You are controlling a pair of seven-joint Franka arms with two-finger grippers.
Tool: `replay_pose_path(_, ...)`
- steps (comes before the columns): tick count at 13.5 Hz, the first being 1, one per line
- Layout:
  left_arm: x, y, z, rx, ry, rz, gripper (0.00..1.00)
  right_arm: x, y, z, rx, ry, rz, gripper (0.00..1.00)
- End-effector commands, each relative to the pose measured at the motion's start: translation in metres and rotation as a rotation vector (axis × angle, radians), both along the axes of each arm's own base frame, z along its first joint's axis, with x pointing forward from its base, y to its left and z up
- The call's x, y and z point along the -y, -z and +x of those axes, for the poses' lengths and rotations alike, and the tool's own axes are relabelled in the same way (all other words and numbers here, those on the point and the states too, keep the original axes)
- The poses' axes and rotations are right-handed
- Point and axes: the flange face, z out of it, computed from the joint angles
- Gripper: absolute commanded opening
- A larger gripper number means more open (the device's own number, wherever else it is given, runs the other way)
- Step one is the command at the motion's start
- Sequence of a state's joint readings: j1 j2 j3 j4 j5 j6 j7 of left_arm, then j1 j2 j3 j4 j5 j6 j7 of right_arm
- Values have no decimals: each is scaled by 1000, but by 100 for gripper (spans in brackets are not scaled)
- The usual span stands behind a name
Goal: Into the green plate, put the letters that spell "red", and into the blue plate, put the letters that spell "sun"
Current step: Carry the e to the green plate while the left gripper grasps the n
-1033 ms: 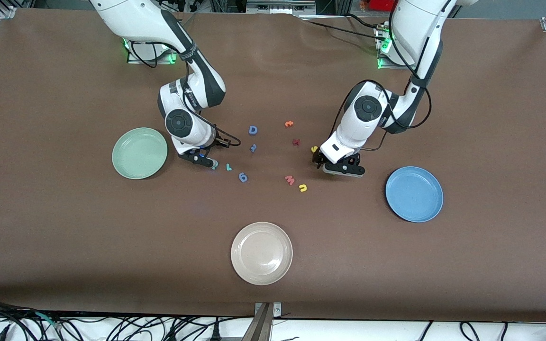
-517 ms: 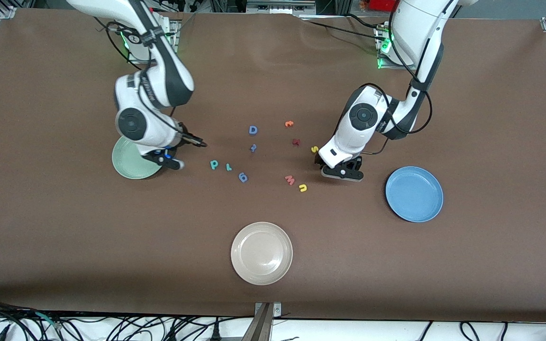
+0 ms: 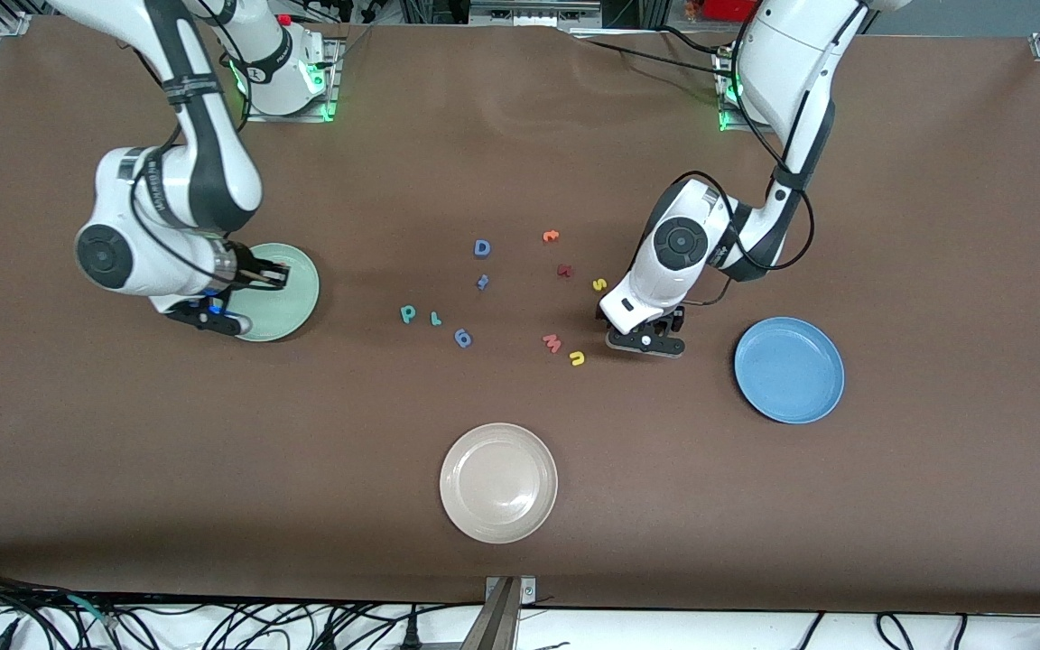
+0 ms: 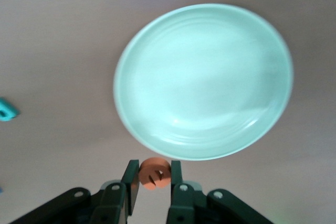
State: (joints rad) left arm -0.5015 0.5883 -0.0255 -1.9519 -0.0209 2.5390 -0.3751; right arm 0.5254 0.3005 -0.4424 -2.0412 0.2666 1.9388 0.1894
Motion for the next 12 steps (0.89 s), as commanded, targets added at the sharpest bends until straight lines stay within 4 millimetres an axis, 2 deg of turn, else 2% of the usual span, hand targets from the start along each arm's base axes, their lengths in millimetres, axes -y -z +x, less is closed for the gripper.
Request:
replay_pose_path(1,2,2,5,1,-2,21,91,20,27,-8,-44,-36,-8,19)
replay_pose_path(3,2,1,6,2,-22,20,77,27,47,-13,-71,-43,-22,19)
replay_pose_path(5,2,1,6,2,-28,20,50,31,62,-18,-89,-39,-37,19)
replay_pose_path(7,2,1,6,2,-49,21,39,37,80,-22,-121,-37,-55,20)
replay_pose_path(8,3,1,5,3,-56,20,36,41,87,-24,-135,-40,-57,20)
replay_pose_path(10,3,1,5,3,-62,21,25,48,95,-28,-146,-34,-58,20)
replay_pose_path(12,2,-3,4,4,-68,19,20,50,102,-30,-152,-32,-66,21)
